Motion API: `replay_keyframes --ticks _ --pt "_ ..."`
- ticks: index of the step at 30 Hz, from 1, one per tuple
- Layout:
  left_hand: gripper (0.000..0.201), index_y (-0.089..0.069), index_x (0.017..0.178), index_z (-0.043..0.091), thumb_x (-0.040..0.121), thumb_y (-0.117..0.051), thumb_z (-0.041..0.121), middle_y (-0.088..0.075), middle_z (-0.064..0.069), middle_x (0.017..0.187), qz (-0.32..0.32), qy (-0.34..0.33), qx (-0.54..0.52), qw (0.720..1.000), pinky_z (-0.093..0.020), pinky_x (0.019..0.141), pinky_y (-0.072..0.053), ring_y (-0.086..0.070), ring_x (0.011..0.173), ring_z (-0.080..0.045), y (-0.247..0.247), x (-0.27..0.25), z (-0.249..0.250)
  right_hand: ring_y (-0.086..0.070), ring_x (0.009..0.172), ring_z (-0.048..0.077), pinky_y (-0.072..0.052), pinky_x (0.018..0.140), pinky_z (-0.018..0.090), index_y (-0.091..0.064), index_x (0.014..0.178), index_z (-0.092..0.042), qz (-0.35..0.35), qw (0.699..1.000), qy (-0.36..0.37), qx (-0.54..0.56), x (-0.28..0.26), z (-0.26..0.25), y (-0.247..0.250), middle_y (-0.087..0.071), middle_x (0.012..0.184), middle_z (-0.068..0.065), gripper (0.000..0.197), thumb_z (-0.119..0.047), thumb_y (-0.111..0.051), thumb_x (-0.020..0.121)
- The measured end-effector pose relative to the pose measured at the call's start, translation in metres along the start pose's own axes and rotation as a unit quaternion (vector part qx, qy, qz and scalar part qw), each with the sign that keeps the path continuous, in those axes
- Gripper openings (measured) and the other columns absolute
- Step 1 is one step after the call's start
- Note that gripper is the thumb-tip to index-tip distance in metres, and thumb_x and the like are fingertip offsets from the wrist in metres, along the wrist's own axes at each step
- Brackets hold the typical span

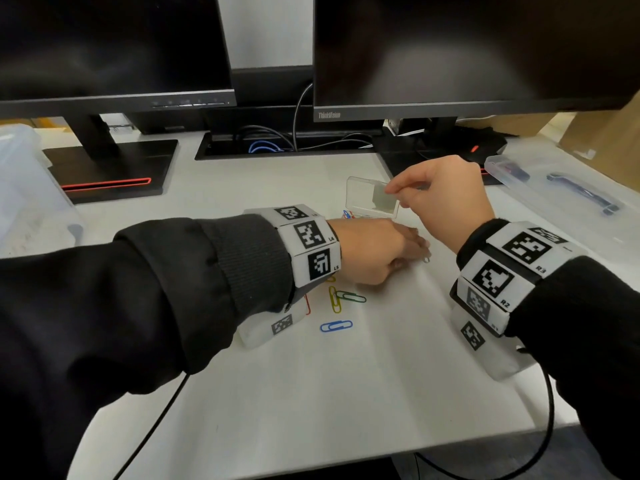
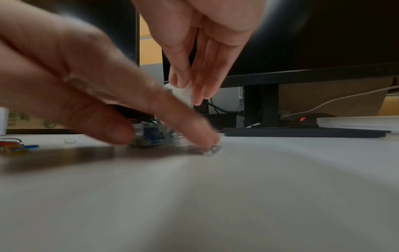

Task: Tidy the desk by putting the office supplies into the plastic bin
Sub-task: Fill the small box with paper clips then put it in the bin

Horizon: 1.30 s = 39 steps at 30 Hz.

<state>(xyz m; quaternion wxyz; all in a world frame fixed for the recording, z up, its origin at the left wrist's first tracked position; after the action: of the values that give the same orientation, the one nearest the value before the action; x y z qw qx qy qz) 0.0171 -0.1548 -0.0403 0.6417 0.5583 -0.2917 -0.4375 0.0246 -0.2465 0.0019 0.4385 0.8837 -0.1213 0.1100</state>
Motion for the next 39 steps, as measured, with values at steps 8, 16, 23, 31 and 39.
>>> replay_keyframes --ticks 8,16,23,31,39 --pt "0.03 -0.073 0.1 0.016 0.081 -0.051 0.01 -0.071 0.002 0.104 0.06 -0.037 -0.052 0.996 -0.03 0.093 -0.046 -0.062 0.102 -0.017 0.007 -0.056 -0.002 -0.062 0.1 0.021 -0.049 0.092 0.029 -0.073 0.098 -0.021 -0.022 0.999 -0.016 -0.022 0.0 -0.002 -0.001 -0.069 0.108 0.005 0.025 -0.009 -0.052 0.091" --pt "0.07 -0.042 0.133 0.042 0.071 -0.069 0.057 -0.034 0.017 0.144 -0.019 0.118 -0.09 0.989 -0.015 0.11 -0.017 -0.025 0.133 -0.002 -0.004 -0.096 -0.026 -0.056 0.104 0.018 -0.039 0.08 0.021 -0.066 0.111 -0.013 -0.108 0.991 -0.031 -0.068 -0.008 -0.001 -0.009 -0.061 0.122 0.007 0.028 -0.004 -0.054 0.087" --pt "0.032 -0.068 0.11 0.027 0.078 -0.073 0.028 -0.06 0.009 0.118 0.065 0.113 -0.113 0.985 -0.02 0.098 -0.039 -0.054 0.106 -0.005 0.001 -0.104 -0.027 -0.055 0.097 0.016 -0.04 0.077 0.023 -0.065 0.112 -0.014 -0.135 0.988 -0.024 -0.074 -0.006 0.004 -0.014 -0.063 0.114 0.006 0.029 -0.006 -0.061 0.085" --pt "0.078 -0.041 0.134 0.043 0.064 -0.07 0.063 -0.031 0.019 0.145 -0.018 0.203 -0.062 0.977 -0.018 0.11 -0.022 -0.027 0.132 -0.005 -0.008 -0.13 -0.042 -0.051 0.088 0.013 -0.038 0.072 0.022 -0.064 0.111 -0.015 -0.123 0.989 -0.017 -0.076 -0.004 0.005 -0.014 -0.063 0.11 0.006 0.027 -0.006 -0.059 0.086" --pt "0.018 -0.074 0.091 0.025 0.074 -0.077 0.022 -0.065 0.014 0.077 0.083 0.227 -0.139 0.961 -0.011 0.071 -0.047 -0.061 0.074 -0.002 0.004 -0.121 -0.044 -0.049 0.085 0.014 -0.029 0.053 0.008 -0.063 0.112 -0.017 -0.116 0.99 -0.004 -0.075 -0.002 0.006 -0.017 -0.057 0.099 0.003 0.027 -0.007 -0.059 0.087"
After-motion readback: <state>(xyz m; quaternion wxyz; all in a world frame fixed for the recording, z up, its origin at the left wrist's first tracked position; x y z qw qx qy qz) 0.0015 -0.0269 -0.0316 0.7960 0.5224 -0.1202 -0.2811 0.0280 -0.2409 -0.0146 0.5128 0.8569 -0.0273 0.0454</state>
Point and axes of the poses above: each hand's wrist, its own x-axis towards the middle knuckle, its own y-axis out of the back of the hand, z = x × y, the point moved 4 cm from there along x, towards the middle knuckle
